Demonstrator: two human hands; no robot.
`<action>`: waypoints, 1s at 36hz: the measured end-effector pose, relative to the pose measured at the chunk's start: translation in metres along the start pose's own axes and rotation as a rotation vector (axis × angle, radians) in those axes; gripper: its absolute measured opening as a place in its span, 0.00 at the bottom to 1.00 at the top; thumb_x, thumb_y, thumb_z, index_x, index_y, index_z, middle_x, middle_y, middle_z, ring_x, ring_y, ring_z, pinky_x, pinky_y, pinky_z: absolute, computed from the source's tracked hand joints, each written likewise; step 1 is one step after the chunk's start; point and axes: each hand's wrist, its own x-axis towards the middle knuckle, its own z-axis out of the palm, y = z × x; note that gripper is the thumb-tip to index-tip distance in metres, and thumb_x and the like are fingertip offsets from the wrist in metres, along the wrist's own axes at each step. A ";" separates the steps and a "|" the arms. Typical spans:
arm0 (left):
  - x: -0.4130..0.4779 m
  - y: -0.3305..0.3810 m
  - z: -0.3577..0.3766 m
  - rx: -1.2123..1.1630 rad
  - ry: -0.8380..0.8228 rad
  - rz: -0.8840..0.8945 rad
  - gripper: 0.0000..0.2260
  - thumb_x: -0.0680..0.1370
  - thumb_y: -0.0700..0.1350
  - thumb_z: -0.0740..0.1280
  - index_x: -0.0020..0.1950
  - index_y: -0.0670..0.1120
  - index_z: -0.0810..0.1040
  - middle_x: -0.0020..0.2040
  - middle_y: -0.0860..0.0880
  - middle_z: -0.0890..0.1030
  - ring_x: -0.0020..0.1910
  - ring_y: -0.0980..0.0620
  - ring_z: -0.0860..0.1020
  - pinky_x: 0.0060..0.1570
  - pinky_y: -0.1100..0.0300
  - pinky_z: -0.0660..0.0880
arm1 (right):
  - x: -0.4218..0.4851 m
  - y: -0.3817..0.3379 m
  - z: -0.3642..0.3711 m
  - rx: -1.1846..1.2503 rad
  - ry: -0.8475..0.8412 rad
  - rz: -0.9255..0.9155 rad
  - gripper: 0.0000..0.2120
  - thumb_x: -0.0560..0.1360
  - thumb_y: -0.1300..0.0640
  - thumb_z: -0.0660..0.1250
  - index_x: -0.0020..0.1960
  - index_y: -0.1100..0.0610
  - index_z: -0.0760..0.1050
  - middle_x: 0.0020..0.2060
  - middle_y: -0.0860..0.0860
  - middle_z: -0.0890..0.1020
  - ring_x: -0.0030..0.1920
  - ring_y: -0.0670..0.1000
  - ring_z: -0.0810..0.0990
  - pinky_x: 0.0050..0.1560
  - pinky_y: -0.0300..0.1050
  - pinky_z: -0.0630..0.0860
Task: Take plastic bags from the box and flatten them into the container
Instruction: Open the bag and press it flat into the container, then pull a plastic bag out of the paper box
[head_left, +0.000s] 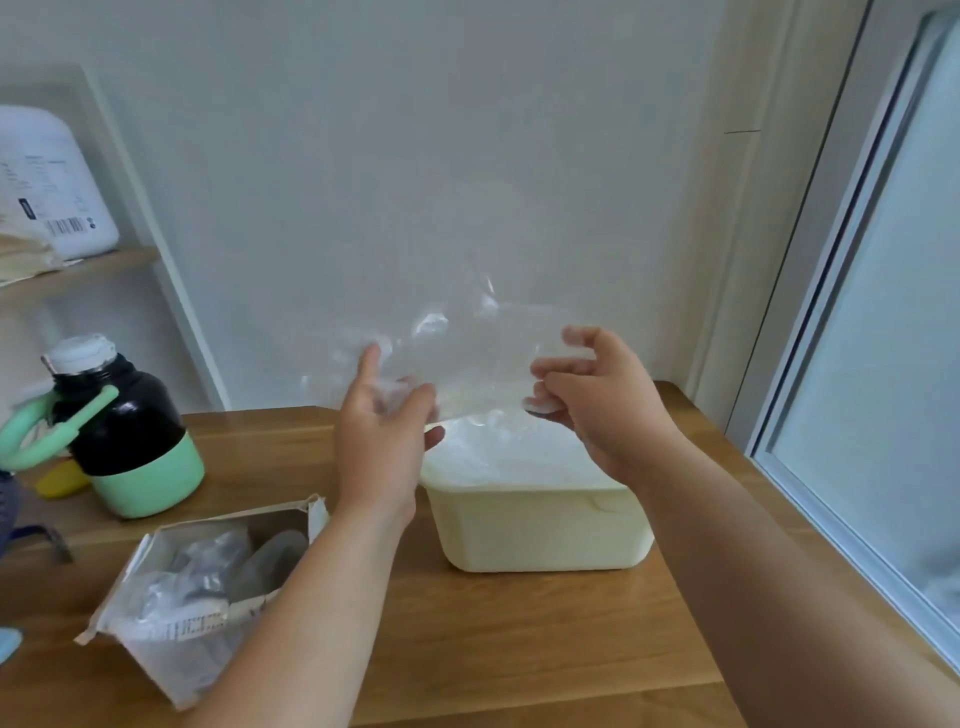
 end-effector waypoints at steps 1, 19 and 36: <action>0.001 -0.001 0.001 -0.022 0.032 -0.032 0.33 0.75 0.38 0.68 0.76 0.58 0.61 0.52 0.47 0.78 0.38 0.56 0.77 0.36 0.61 0.75 | 0.003 0.001 -0.004 0.036 0.013 0.017 0.20 0.75 0.74 0.60 0.61 0.56 0.64 0.47 0.56 0.77 0.39 0.52 0.77 0.49 0.49 0.81; 0.015 0.004 0.028 1.256 -0.653 0.428 0.17 0.80 0.55 0.62 0.68 0.56 0.75 0.70 0.55 0.72 0.70 0.51 0.66 0.68 0.52 0.63 | 0.026 0.023 -0.063 -1.039 0.118 0.122 0.32 0.74 0.68 0.58 0.75 0.54 0.54 0.60 0.59 0.69 0.51 0.57 0.74 0.51 0.48 0.74; 0.048 -0.032 0.056 1.536 -1.085 -0.076 0.38 0.75 0.59 0.68 0.79 0.55 0.53 0.80 0.54 0.52 0.77 0.50 0.55 0.74 0.52 0.58 | 0.065 0.053 -0.058 -1.442 -0.682 0.385 0.42 0.76 0.47 0.67 0.78 0.51 0.43 0.76 0.50 0.57 0.75 0.54 0.58 0.71 0.49 0.57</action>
